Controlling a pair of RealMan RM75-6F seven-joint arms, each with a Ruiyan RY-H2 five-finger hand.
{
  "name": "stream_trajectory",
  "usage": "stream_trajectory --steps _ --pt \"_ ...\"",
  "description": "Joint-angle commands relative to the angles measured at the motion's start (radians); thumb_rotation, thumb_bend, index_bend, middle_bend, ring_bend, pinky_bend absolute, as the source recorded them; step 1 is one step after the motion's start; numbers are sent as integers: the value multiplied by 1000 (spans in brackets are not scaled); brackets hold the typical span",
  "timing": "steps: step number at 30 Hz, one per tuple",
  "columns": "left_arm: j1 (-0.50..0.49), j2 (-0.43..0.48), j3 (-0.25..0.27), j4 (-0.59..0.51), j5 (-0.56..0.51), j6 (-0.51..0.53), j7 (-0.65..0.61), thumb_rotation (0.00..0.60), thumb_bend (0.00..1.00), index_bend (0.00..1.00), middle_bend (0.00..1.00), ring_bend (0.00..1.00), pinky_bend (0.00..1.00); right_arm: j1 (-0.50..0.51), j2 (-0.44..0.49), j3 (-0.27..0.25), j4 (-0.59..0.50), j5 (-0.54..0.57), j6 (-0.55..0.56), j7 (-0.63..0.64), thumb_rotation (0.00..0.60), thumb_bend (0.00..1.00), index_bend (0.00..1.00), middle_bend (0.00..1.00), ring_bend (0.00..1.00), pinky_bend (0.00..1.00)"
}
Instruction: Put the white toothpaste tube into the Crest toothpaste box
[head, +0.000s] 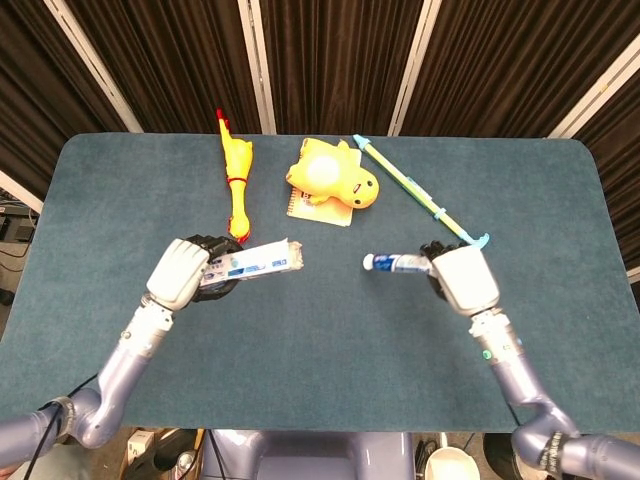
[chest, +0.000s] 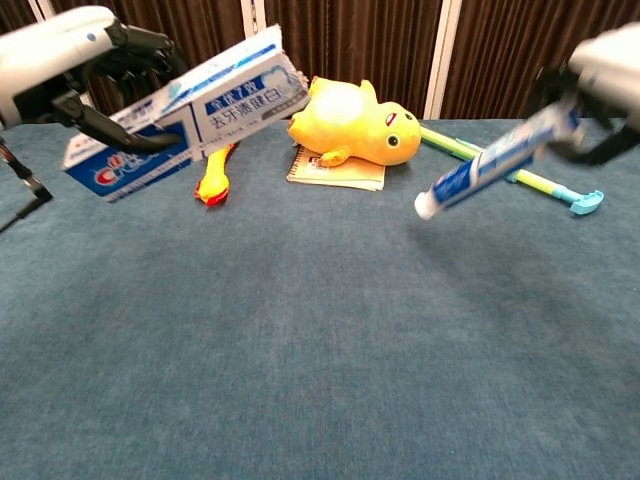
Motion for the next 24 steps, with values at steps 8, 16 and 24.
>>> stream_trajectory --steps 8,16,24 --pt "-12 -115 4 96 -7 7 -8 600 372 392 551 510 530 7 204 93 -95 -18 46 99 600 585 873 780 684 678" --pt "-42 -201 -23 208 9 27 -34 600 371 389 547 510 530 28 266 105 -132 -41 30 140 600 585 873 780 684 678" --pt "-85 -282 -31 397 109 115 -153 600 378 364 524 493 530 67 322 122 -136 -59 -8 186 600 585 873 780 684 678"
